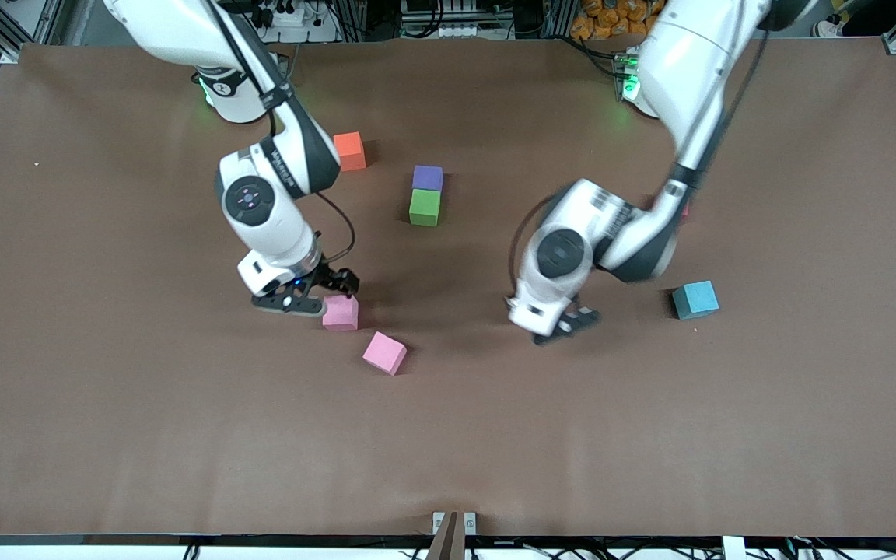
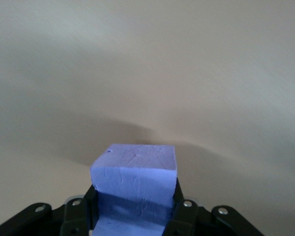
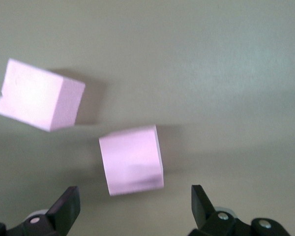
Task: Arrange blocks into number 1
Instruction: 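Lower the purple block below the green block with the left gripper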
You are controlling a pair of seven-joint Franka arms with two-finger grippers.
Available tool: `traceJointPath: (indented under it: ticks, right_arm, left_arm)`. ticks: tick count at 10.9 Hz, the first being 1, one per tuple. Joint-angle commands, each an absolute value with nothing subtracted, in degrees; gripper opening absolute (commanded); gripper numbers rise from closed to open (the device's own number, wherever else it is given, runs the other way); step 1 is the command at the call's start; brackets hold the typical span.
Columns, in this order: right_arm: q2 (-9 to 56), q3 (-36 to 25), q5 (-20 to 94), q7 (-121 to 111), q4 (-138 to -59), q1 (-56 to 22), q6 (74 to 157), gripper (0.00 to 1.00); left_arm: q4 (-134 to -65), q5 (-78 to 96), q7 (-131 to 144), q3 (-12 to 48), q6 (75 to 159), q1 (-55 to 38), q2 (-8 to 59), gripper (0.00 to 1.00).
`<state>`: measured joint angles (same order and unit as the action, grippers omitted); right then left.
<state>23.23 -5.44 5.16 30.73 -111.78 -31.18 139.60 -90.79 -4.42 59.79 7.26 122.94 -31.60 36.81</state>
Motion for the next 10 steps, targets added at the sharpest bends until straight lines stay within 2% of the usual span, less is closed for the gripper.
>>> traceJointPath:
  ticks: [1,2,5,10]
  right_arm:
    - [30.39,-4.57,6.85,31.03,-106.35,-31.64,142.79,1.0]
    - [31.72,-4.57,7.03,30.76,-106.52,-31.29,145.26,1.0]
    - [32.34,-4.57,7.03,29.72,-106.79,-30.15,145.81,1.0]
    - [32.43,-4.66,6.94,27.34,-107.93,-29.97,145.81,1.0]
  left_arm:
    - [-93.78,-9.64,66.77,6.5,129.52,-38.12,35.41,0.0]
    - [-93.78,-11.93,68.36,6.59,132.51,-39.45,36.73,0.0]
    - [-92.99,-12.4,67.77,6.59,137.89,-43.42,39.72,0.0]
    - [-91.23,-12.3,68.38,6.42,137.64,-49.02,41.48,0.0]
